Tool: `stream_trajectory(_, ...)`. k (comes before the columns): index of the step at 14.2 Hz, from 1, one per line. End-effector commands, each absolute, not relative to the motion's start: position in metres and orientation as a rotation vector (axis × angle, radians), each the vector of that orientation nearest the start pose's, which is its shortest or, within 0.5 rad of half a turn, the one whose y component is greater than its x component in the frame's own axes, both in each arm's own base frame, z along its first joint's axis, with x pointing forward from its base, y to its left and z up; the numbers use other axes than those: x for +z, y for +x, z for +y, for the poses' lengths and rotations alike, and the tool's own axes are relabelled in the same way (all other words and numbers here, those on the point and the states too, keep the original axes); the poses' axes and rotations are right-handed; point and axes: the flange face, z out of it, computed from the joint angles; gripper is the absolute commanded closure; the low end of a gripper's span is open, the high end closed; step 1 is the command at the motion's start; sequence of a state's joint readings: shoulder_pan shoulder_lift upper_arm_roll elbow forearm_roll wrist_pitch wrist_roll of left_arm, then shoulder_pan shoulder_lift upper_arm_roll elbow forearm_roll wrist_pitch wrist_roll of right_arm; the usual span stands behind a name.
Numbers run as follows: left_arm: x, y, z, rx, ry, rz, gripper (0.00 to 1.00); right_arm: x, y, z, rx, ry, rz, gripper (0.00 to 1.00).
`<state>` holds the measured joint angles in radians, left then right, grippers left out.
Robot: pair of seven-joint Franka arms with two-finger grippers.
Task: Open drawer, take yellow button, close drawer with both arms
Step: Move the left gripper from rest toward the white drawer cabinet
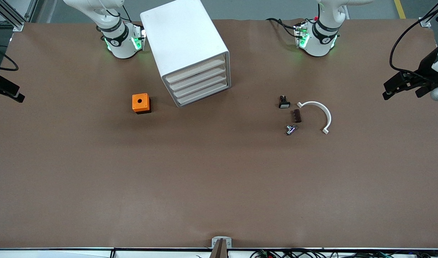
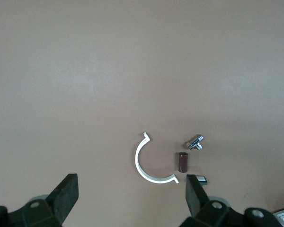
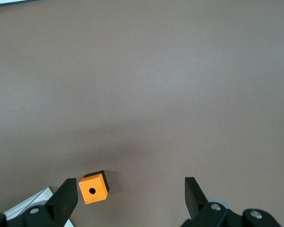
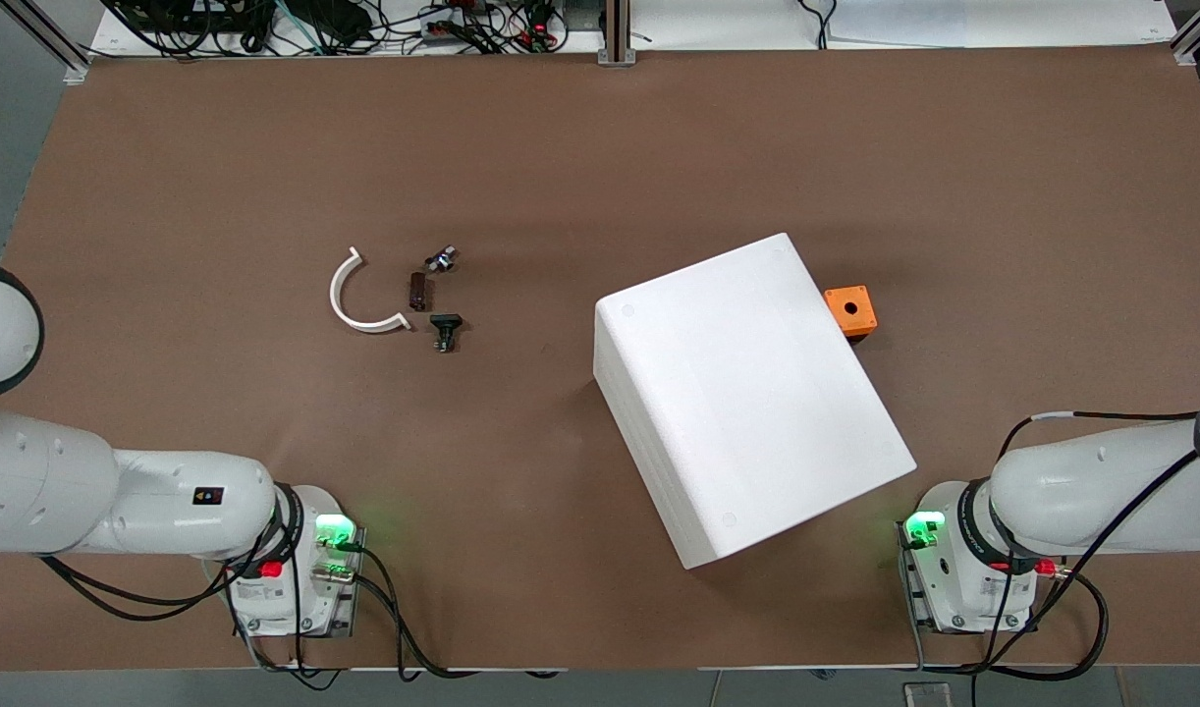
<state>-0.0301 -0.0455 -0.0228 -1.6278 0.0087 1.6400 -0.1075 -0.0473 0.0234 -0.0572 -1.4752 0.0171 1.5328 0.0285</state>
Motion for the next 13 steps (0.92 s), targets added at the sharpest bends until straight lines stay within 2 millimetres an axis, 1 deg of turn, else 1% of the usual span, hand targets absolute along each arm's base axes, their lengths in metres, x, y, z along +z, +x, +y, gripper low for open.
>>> stream_trajectory(1,0.624,0.551,-0.031,-0.072,-3.126,-0.102,0.00,0.657,0.557,-0.060,-0.060,-3.133,0.204,0.00)
stream_trajectory(5,0.622,0.553,-0.032,-0.067,-3.126,-0.069,0.00,0.658,0.557,-0.060,-0.063,-3.133,0.204,0.00)
stream_trajectory(7,0.619,0.552,-0.040,-0.052,-3.129,-0.064,0.00,0.658,0.557,-0.060,-0.063,-3.133,0.204,0.00)
stream_trajectory(8,0.616,0.552,-0.052,-0.035,-3.132,-0.017,0.00,0.658,0.557,-0.060,-0.063,-3.133,0.204,0.00)
stream_trajectory(9,0.608,0.550,-0.061,0.029,-3.146,0.004,0.00,0.658,0.557,-0.060,-0.063,-3.133,0.204,0.00)
stream_trajectory(10,0.596,0.545,-0.073,0.146,-3.175,0.026,0.00,0.658,0.557,-0.060,-0.063,-3.133,0.204,0.00)
stream_trajectory(11,0.582,0.547,-0.083,0.229,-3.208,0.043,0.00,0.657,0.557,-0.060,-0.060,-3.133,0.204,0.00)
stream_trajectory(12,0.573,0.547,-0.094,0.278,-3.222,0.072,0.00,0.658,0.557,-0.060,-0.063,-3.133,0.204,0.00)
stream_trajectory(13,0.560,0.549,-0.110,0.347,-3.224,0.131,0.00,0.658,0.557,-0.060,-0.063,-3.133,0.204,0.00)
